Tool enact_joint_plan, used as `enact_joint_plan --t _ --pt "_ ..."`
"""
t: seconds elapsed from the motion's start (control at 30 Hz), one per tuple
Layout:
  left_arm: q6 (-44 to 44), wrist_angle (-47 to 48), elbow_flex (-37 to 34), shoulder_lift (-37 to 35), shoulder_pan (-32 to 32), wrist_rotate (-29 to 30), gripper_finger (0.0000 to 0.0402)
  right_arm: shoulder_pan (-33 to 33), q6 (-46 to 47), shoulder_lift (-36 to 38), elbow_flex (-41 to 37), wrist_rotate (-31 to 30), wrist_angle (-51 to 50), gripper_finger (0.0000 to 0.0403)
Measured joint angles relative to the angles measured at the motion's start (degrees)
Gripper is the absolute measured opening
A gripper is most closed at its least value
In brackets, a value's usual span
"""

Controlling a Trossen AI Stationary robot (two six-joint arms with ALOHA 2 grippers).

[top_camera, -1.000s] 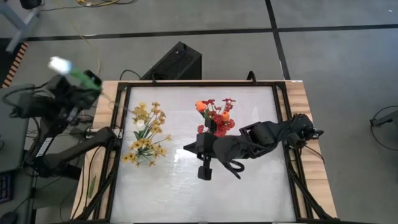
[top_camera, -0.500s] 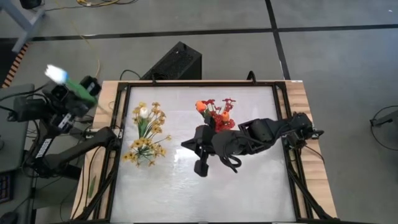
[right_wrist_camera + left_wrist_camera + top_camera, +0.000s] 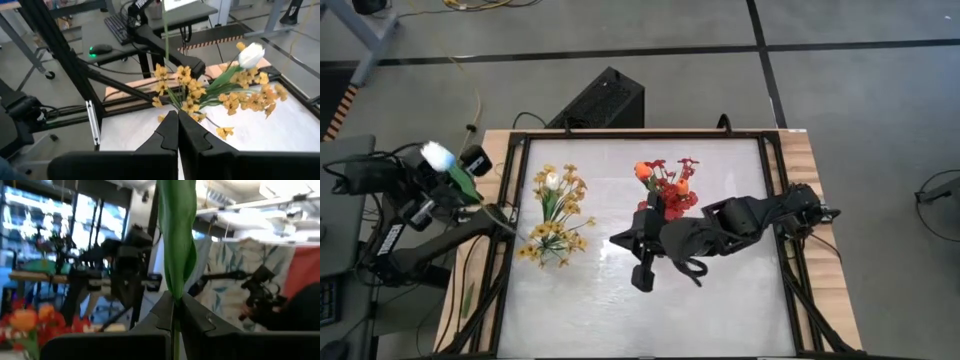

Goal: Sort flowers into vase by color
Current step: Put the white flower into the transparent vase

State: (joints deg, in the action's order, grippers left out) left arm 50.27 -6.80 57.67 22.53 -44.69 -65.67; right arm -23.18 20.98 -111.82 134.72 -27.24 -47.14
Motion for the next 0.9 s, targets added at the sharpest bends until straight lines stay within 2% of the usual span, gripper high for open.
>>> enact_joint_plan --t 0.1,0.2,0.27,0.4,0.63,0.83,0.9 --pt "-9.7 13.4 0.1 -2.0 -0.4 0.9 0.0 0.0 0.4 -1.4 -0.1 0.0 0.2 0.0027" --pt "-24.7 30.6 0.0 -4.1 -0.5 9.7 0.0 -0.1 0.5 -2.6 -0.1 0.2 0.0 0.0027" --pt "-32.5 38.3 -0.1 -5.5 -0.6 16.2 0.0 0.2 0.6 -3.7 0.0 0.3 1.2 0.0027" --pt "-38.9 47.1 -0.1 -7.8 -0.5 23.8 0.0 0.6 0.9 -4.9 0.0 1.6 1.6 0.0027" --pt "-36.5 48.4 -5.1 -14.0 -0.5 25.8 0.0 1.7 0.6 -5.5 0.0 3.4 1.8 0.0027" --pt "-20.3 34.2 -14.3 -22.4 -0.5 24.1 0.0 2.9 -0.4 -5.6 0.0 5.3 3.0 0.0027" --pt "-18.0 32.7 -16.0 -22.4 -0.5 22.0 0.0 3.3 -0.5 -5.6 0.0 5.7 3.0 0.0027"
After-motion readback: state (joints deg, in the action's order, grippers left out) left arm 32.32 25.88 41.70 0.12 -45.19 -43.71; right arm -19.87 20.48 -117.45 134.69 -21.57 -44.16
